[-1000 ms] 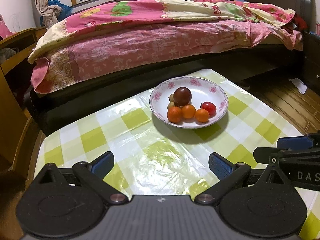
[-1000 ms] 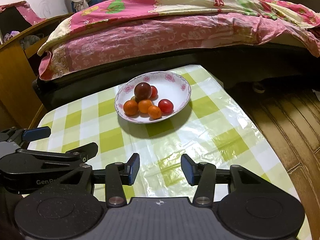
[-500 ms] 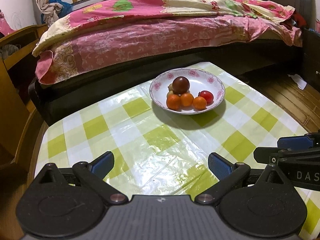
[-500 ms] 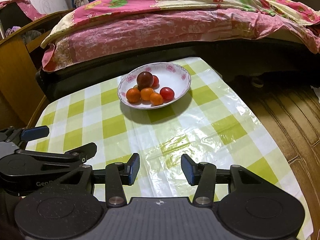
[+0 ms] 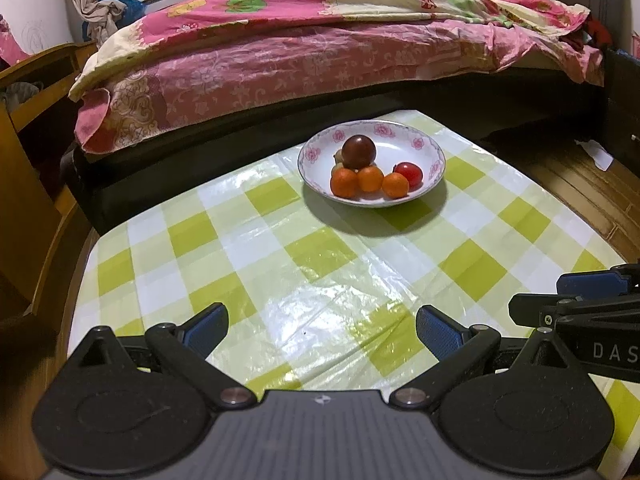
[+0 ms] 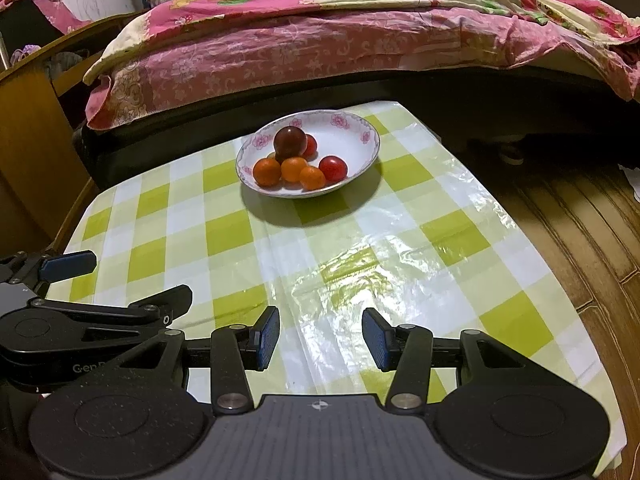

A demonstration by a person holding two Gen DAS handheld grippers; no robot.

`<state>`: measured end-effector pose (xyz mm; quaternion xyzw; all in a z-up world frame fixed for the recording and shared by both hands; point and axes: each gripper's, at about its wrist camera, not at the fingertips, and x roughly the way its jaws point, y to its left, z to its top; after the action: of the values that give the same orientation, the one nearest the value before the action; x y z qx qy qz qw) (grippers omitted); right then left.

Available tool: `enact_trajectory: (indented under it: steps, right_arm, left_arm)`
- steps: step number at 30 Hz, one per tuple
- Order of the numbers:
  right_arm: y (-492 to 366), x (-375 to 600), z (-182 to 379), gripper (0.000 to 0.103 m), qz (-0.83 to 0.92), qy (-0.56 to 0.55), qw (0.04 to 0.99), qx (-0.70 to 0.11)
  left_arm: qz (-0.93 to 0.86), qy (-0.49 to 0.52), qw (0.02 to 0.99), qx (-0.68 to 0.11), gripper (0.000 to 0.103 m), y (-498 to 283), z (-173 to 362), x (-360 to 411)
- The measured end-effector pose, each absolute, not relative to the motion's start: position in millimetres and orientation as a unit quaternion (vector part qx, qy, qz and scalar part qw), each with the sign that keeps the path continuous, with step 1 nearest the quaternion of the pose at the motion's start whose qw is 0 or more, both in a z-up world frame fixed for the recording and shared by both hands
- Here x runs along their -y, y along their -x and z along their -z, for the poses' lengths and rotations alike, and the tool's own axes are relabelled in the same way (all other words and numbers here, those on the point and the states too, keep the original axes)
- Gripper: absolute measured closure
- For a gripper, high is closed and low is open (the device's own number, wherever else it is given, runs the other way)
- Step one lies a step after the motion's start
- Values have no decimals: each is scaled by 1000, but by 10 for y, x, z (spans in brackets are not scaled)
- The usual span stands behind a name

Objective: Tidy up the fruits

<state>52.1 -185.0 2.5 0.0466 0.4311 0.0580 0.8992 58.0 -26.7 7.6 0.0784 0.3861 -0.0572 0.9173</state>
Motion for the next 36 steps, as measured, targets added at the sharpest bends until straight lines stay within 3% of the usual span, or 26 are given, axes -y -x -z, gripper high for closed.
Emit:
enact_trajectory:
  steps: [36]
  right_arm:
    - [-127,1735,41,59,-66,-48,886,-456]
  left_arm:
    - [44,-88,909,-406,0,-196,25,262]
